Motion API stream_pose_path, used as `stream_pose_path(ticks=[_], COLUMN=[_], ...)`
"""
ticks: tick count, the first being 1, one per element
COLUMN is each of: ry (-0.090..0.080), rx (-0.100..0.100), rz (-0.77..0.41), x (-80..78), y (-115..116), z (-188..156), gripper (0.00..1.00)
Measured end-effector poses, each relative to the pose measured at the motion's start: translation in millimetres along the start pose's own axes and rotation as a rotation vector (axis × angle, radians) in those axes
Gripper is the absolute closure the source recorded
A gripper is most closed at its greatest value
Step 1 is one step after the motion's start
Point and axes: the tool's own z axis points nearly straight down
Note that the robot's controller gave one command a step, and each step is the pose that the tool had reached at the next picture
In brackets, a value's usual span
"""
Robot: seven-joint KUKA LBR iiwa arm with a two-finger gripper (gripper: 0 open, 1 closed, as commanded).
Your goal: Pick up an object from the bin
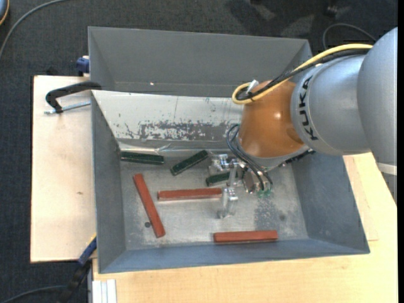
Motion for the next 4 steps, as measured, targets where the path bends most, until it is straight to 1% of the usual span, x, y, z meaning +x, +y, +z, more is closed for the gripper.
stream_pose_path(ticks=[1, 2, 3, 4], ry=[-0.003, -0.013, -0.009, -0.014], rx=[-0.001, 0.002, 0.0, 0.003], rz=[0.053, -0.008, -0.009, -0.314], x=[15.1, -24.8, -23.4, 6.1], y=[2.5, -21.4, -20.1, -12.5], z=[1.7, 0.7, 1.1, -104.7], gripper=[0.0, 0.0, 1.0, 1.0])
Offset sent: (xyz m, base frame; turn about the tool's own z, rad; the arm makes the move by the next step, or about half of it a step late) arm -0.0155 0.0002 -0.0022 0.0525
